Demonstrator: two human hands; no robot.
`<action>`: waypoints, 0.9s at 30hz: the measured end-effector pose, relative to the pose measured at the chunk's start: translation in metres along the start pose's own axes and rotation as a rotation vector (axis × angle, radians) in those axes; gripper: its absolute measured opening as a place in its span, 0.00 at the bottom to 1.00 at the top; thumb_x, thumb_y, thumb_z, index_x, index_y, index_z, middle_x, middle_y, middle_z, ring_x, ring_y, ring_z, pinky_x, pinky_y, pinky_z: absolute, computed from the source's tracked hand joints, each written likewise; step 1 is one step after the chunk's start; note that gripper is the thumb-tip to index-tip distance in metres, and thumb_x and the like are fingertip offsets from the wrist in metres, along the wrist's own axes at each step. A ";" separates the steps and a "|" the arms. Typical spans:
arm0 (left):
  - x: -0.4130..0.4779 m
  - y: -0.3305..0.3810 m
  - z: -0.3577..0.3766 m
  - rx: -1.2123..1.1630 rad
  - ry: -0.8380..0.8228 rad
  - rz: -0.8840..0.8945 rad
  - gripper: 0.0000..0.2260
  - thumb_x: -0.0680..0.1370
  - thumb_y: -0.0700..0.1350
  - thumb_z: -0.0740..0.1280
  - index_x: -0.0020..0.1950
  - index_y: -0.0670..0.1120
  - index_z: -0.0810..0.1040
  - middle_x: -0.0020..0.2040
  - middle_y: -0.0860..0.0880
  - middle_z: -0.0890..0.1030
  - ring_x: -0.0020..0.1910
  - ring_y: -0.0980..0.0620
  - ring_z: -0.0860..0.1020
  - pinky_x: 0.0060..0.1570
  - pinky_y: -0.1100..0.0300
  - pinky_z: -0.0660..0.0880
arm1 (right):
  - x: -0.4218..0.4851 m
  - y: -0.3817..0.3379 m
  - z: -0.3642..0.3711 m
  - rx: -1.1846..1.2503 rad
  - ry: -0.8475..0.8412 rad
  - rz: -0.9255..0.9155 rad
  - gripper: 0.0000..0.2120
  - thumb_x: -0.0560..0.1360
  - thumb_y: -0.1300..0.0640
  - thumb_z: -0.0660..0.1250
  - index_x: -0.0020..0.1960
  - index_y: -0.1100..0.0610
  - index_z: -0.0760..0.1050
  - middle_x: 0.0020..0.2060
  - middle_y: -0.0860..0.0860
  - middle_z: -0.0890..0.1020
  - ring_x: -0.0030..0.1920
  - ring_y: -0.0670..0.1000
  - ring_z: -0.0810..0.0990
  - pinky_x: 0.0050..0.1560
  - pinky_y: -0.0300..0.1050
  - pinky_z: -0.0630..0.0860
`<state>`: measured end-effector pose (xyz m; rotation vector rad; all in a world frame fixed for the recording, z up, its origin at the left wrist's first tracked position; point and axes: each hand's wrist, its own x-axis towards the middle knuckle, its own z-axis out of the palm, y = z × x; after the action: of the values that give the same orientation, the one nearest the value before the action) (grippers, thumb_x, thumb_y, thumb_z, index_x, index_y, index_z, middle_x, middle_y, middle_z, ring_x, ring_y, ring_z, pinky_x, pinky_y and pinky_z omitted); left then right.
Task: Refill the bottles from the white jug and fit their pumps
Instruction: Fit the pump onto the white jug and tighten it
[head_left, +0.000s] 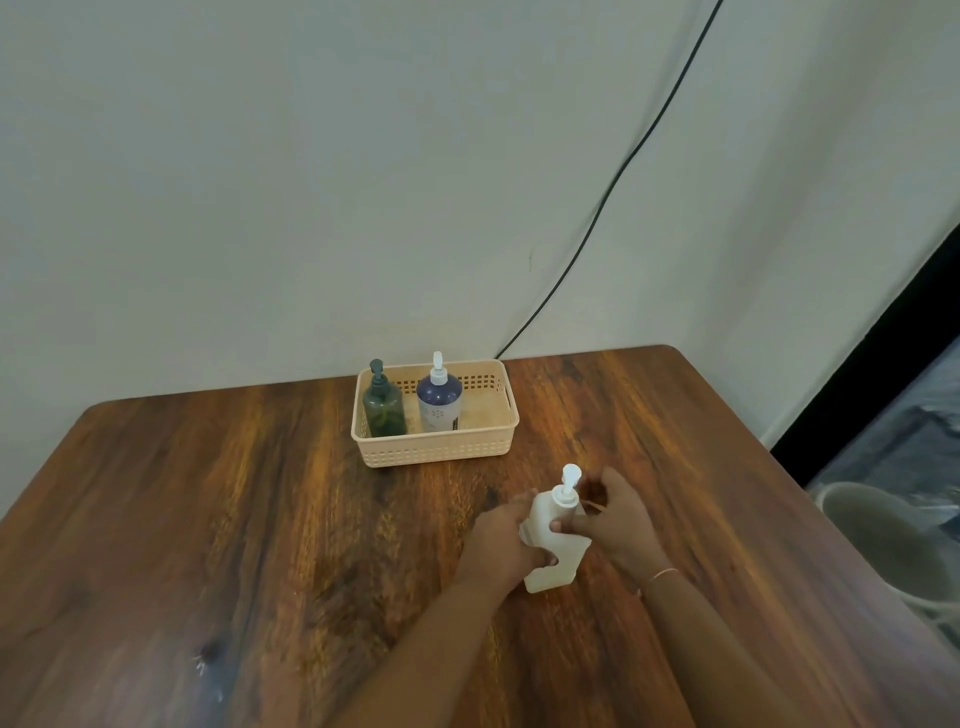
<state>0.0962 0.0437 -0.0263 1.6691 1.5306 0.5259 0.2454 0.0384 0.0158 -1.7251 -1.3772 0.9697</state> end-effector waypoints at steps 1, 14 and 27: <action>0.000 -0.001 0.000 0.000 -0.001 0.005 0.38 0.65 0.48 0.76 0.71 0.55 0.63 0.66 0.52 0.74 0.64 0.50 0.72 0.57 0.59 0.70 | 0.000 0.001 0.000 0.006 -0.080 -0.013 0.22 0.62 0.63 0.77 0.52 0.56 0.74 0.48 0.49 0.79 0.50 0.50 0.77 0.46 0.42 0.74; 0.001 0.000 -0.002 0.014 -0.007 0.008 0.38 0.65 0.47 0.76 0.72 0.55 0.62 0.67 0.52 0.74 0.66 0.50 0.71 0.61 0.56 0.69 | -0.001 0.006 0.011 -0.028 0.102 -0.049 0.19 0.57 0.59 0.80 0.45 0.55 0.77 0.39 0.47 0.80 0.42 0.48 0.78 0.37 0.39 0.70; -0.002 0.001 -0.002 0.011 0.004 0.022 0.39 0.65 0.47 0.76 0.72 0.54 0.62 0.67 0.51 0.73 0.66 0.50 0.71 0.61 0.56 0.69 | -0.006 0.019 0.010 0.056 0.155 -0.067 0.17 0.60 0.60 0.79 0.45 0.51 0.79 0.39 0.43 0.81 0.42 0.47 0.79 0.37 0.37 0.72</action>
<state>0.0948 0.0421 -0.0239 1.6958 1.5221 0.5332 0.2442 0.0297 -0.0049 -1.6650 -1.2868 0.8125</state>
